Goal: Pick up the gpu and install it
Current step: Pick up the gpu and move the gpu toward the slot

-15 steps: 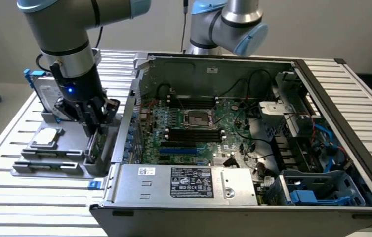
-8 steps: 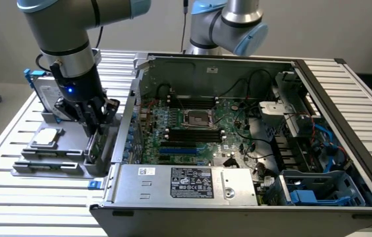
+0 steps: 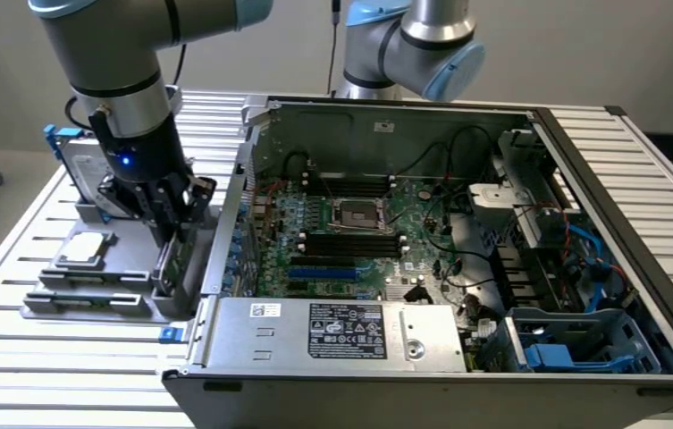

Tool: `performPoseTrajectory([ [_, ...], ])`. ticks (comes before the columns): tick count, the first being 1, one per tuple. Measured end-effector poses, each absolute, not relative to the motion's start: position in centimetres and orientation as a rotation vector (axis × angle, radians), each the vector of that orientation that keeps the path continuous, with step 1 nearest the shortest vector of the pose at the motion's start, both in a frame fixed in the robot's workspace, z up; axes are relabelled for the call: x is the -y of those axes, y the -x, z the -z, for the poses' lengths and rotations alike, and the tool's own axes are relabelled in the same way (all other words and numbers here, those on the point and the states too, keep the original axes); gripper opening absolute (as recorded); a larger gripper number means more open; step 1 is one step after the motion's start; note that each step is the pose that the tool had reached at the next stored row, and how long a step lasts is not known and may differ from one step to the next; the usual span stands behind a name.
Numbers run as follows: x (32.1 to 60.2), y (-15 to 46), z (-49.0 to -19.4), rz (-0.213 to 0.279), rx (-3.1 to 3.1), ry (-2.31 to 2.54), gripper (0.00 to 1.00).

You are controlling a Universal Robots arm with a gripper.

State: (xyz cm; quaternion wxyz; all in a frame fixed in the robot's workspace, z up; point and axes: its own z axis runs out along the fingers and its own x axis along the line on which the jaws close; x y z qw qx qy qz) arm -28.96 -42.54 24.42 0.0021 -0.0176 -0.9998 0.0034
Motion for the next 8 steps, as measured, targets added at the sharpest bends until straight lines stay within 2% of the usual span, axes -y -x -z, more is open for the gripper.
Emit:
performPoseTrajectory([
  [8, 42.5, 29.0, -26.5, -0.009, 3.143, 0.055, 0.26],
])
